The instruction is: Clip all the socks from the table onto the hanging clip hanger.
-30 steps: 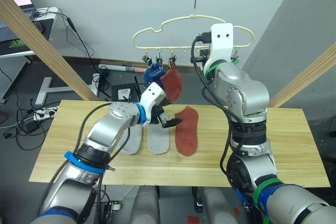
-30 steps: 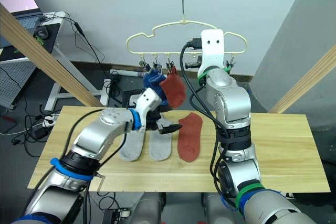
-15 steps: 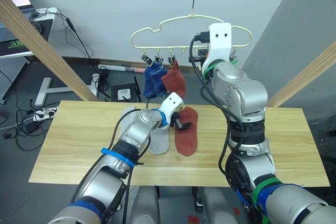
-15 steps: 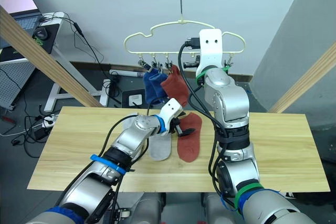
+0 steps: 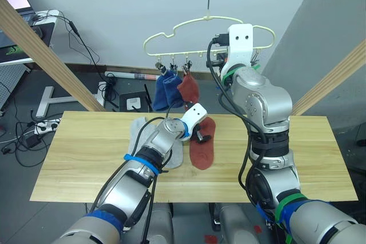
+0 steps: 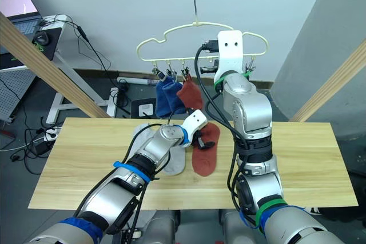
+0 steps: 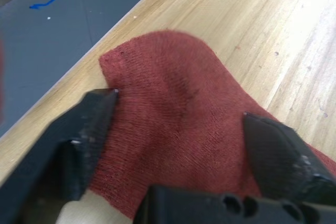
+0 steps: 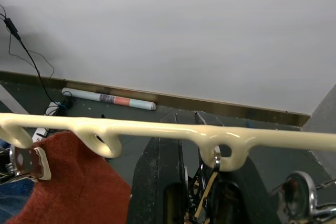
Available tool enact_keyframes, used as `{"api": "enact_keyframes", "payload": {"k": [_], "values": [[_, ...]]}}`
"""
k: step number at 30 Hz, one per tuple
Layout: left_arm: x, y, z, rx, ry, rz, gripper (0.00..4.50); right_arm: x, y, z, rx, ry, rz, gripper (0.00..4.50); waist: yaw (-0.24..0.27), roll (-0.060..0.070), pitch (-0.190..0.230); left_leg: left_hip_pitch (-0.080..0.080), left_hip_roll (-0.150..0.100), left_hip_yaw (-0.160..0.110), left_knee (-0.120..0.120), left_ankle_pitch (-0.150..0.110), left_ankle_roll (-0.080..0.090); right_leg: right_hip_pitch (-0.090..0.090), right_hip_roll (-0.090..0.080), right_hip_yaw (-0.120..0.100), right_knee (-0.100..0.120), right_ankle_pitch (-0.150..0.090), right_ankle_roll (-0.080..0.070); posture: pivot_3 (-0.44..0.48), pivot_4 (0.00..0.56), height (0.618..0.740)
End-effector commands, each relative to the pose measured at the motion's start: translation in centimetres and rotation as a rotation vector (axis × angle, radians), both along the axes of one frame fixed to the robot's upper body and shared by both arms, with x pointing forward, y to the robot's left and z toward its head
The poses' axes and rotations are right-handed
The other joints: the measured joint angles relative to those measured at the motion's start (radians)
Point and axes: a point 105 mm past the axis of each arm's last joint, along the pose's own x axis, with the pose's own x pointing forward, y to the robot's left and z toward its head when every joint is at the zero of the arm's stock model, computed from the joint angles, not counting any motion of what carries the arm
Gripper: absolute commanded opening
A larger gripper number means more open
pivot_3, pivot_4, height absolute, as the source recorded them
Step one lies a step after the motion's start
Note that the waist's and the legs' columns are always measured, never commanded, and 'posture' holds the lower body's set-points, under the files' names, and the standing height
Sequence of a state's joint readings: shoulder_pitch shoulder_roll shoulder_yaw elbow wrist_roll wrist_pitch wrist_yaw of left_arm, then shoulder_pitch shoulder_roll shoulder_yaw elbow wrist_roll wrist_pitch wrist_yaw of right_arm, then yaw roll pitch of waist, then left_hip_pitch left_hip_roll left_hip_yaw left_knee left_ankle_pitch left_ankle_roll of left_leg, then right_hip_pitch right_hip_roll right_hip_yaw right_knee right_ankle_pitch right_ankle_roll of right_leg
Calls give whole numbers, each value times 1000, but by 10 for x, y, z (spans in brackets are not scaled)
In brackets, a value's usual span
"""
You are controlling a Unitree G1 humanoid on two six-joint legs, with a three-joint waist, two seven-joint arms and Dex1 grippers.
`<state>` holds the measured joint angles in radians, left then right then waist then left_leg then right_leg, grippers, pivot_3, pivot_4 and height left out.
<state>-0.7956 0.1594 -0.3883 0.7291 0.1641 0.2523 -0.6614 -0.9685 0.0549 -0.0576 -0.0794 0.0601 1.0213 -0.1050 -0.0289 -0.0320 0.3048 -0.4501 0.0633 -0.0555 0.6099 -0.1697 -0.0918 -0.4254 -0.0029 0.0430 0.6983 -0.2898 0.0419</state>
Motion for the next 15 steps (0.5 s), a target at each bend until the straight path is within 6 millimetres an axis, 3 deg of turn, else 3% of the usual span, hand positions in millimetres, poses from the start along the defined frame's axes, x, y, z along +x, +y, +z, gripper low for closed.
{"api": "enact_keyframes", "payload": {"k": [1, 8, 10, 15], "values": [[-5, 3, -13, 16, 40, 7, 3035, -9, 2, 25, 19, -89, 13, 53, -1, 0, 0, 0, 0, 0, 0, 0, 0, 0, 0, 0, 0, 0, 0, 10, 289, 740], [-6, -2, -5, -60, 68, 8, 942, -9, 4, 23, 20, -81, 20, 53, -1, 0, 0, 0, 0, 0, 0, 0, 0, 0, 0, 0, 0, 0, 0, 16, 284, 740], [-6, -7, 7, -134, 57, -2, 357, -9, 4, 23, 30, -74, 21, 53, -1, 0, 0, 0, 0, 0, 0, 0, 0, 0, 0, 0, 0, 0, 0, 17, 283, 740], [2, -18, 51, -373, 18, 12, 357, -10, 6, 23, 67, -52, 31, 53, 0, 0, 0, 0, 0, 0, 0, 0, 0, 0, 0, 0, 0, 0, 0, 19, 282, 740]]}}
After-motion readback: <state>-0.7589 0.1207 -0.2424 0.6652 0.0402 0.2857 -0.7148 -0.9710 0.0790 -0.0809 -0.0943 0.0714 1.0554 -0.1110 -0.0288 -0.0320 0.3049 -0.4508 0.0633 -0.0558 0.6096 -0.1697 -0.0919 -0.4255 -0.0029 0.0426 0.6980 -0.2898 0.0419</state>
